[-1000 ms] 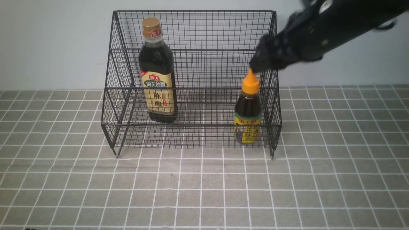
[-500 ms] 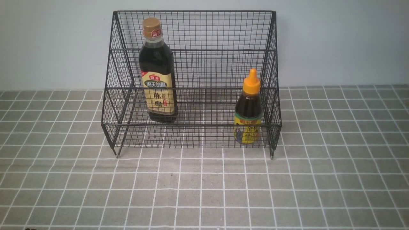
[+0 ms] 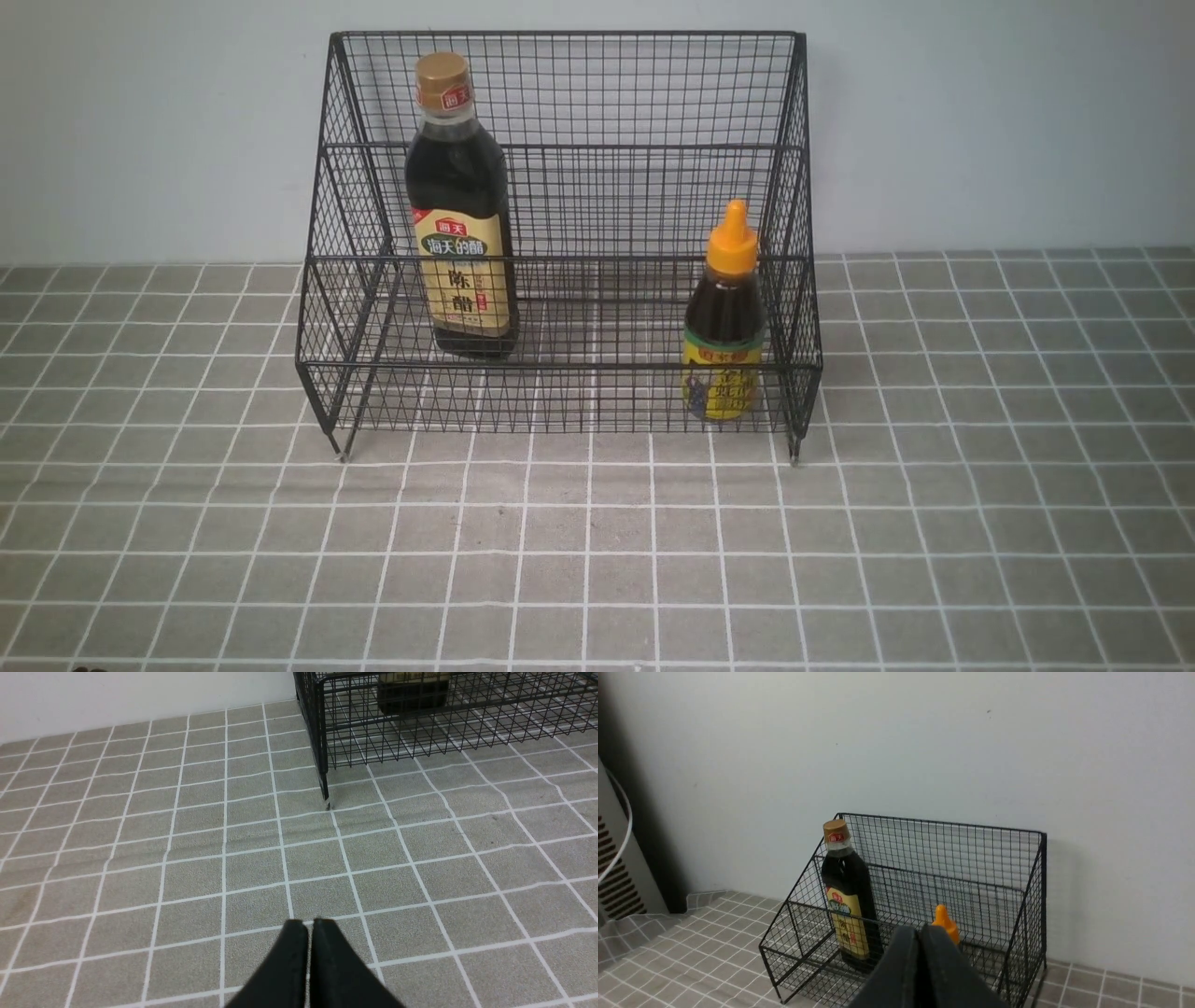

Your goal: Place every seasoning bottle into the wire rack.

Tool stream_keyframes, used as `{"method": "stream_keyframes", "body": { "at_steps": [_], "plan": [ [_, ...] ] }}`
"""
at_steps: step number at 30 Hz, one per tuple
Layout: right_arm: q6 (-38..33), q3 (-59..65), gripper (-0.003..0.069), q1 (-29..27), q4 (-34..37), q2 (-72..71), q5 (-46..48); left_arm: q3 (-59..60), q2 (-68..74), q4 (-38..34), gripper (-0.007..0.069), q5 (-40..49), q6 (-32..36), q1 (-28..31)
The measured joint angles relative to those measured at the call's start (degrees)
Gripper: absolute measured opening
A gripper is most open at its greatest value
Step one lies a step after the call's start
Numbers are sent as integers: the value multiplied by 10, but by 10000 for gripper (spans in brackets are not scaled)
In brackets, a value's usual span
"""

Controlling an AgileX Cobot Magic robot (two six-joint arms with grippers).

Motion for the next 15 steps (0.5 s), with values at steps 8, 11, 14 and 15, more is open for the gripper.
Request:
{"method": "stream_keyframes", "body": {
  "at_steps": [8,11,14,15],
  "plan": [
    [-69,106,-12,0,-59,-56,-15,0,0,0,-7,0,0,0],
    [-74,130,-12,0,-102,-56,-32,0,0,0,-7,0,0,0],
    [-72,152,-12,0,-137,-60,-56,0,-1,0,-7,0,0,0],
    [-67,163,-12,0,-154,-66,-70,0,0,0,-7,0,0,0]
  ]
}}
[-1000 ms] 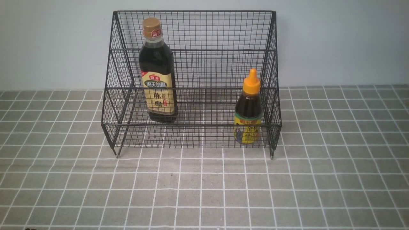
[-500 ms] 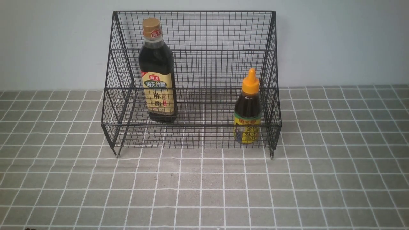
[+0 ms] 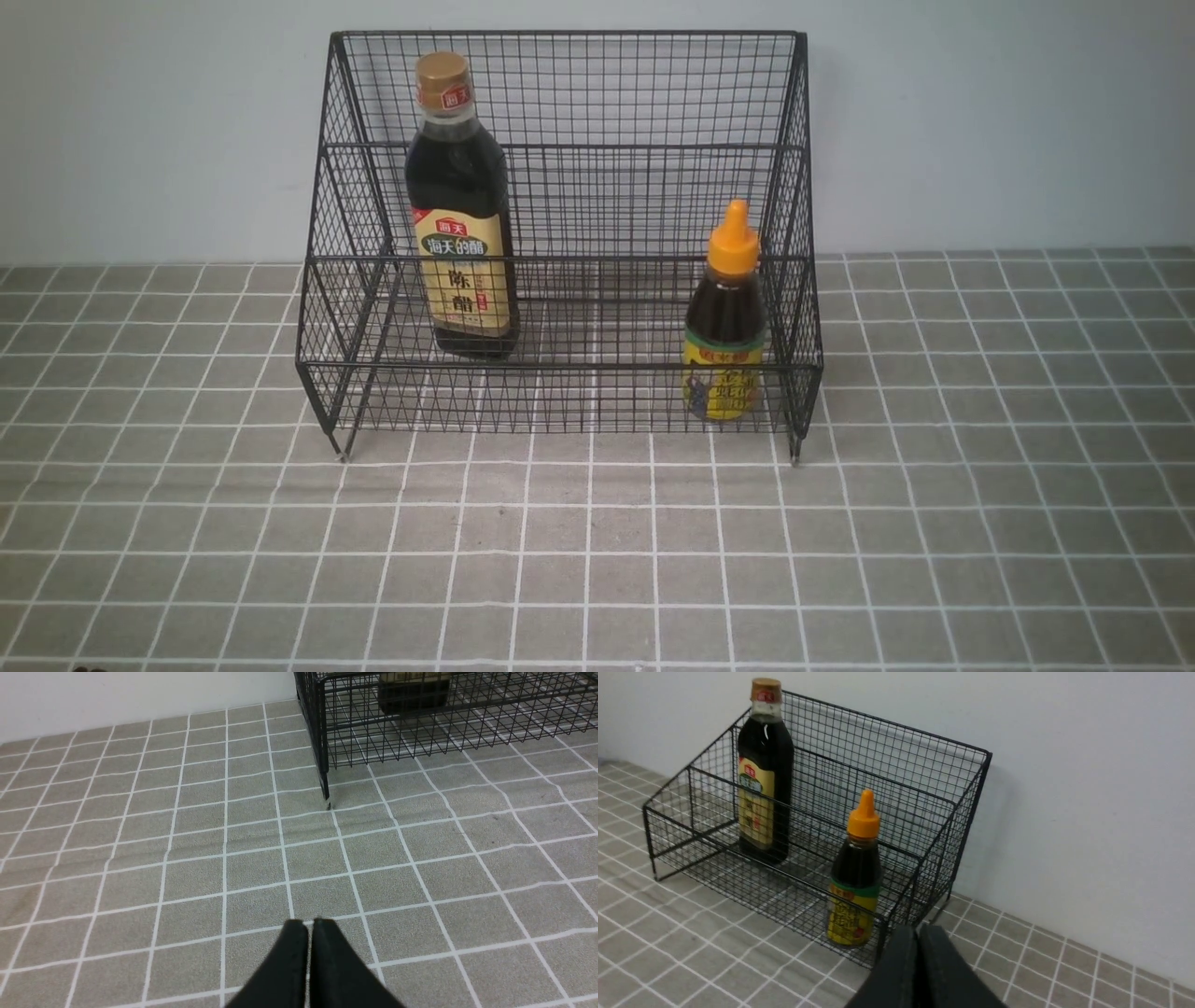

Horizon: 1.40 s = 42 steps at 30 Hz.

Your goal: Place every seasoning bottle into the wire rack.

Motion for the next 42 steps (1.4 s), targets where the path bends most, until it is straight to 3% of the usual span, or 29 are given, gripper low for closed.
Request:
{"method": "stream_keyframes", "body": {
  "at_steps": [4,10,18,42],
  "plan": [
    [38,49,-12,-21,-64,-38,-55,0,0,0,-7,0,0,0],
    [191,179,-12,-138,-118,-118,-79,0,0,0,-7,0,0,0],
    [276,273,-12,-179,-143,-150,-64,0,0,0,-7,0,0,0],
    [281,273,-12,-180,-132,-151,-63,0,0,0,-7,0,0,0]
  ]
}}
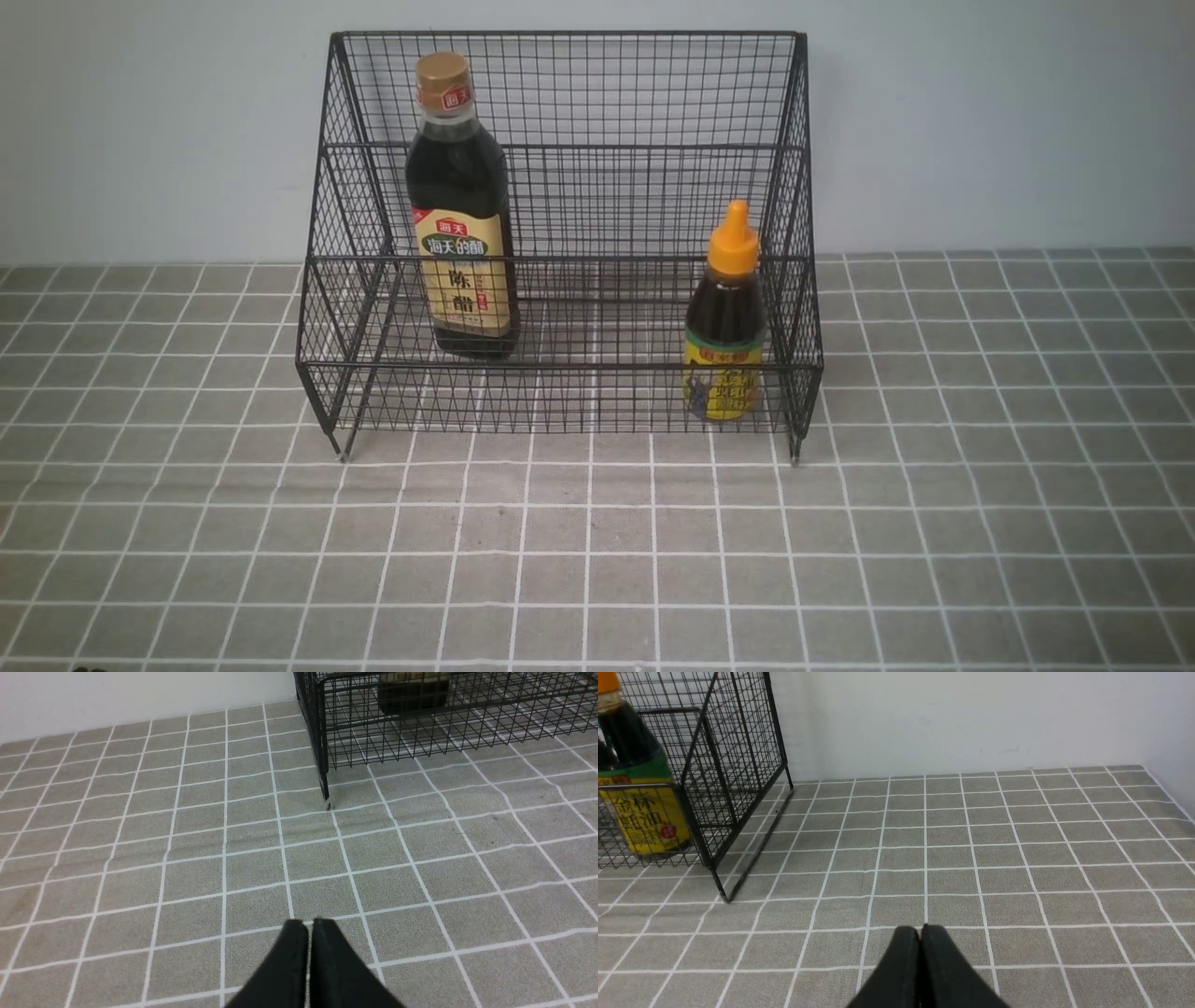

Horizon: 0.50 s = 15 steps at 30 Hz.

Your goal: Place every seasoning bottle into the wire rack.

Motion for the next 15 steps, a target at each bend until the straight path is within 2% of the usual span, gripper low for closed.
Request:
{"method": "stream_keyframes", "body": {
  "at_steps": [6,15],
  "plan": [
    [-69,0,-12,-2,57,0,-3,0,0,0,-7,0,0,0],
    [-90,0,-12,-5,79,0,-3,0,0,0,-7,0,0,0]
  ]
}}
